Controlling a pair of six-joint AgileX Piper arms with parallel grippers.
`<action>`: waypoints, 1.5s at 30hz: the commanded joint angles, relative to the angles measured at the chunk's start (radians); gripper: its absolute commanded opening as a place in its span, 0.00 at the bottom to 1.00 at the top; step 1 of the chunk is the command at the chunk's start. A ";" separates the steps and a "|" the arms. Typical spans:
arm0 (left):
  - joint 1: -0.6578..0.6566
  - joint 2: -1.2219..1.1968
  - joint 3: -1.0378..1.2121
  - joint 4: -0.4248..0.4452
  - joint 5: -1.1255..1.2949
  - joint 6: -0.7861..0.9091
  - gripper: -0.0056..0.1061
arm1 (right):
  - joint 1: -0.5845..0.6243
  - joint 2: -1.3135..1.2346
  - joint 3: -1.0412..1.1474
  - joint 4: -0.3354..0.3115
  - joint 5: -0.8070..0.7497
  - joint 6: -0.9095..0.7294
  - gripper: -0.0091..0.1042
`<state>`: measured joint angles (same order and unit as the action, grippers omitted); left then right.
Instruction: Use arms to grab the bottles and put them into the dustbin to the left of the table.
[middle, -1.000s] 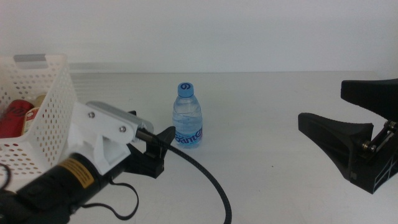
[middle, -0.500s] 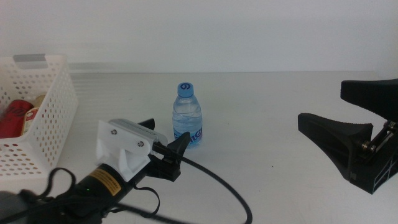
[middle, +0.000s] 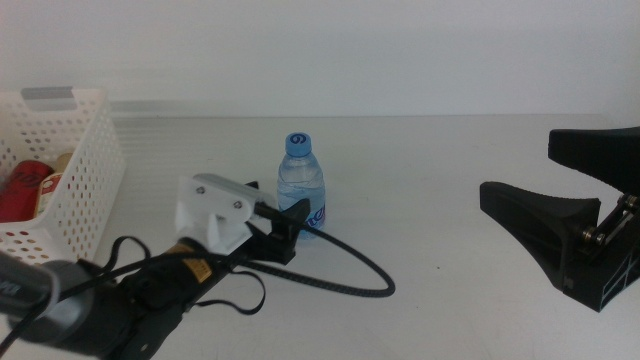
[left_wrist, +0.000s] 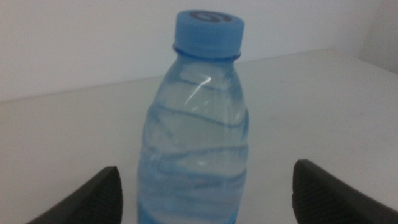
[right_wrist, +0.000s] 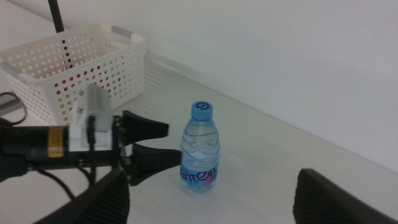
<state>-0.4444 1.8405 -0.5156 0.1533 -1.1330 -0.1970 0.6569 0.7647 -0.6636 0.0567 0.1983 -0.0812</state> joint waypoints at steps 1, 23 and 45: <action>0.000 -0.020 -0.052 0.014 -0.135 -0.020 0.86 | 0.001 -0.005 -0.024 -0.010 -0.072 -0.010 0.71; 0.000 0.172 -0.356 0.061 0.041 -0.050 0.86 | 0.001 -0.005 -0.024 -0.010 -0.072 -0.010 0.71; 0.000 -0.062 -0.236 0.057 0.270 -0.076 0.12 | 0.001 -0.005 -0.024 -0.010 -0.072 -0.010 0.71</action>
<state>-0.4436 1.8883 -0.7352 0.2259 -0.7945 -0.2571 0.6569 0.7647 -0.6636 0.0567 0.1992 -0.0821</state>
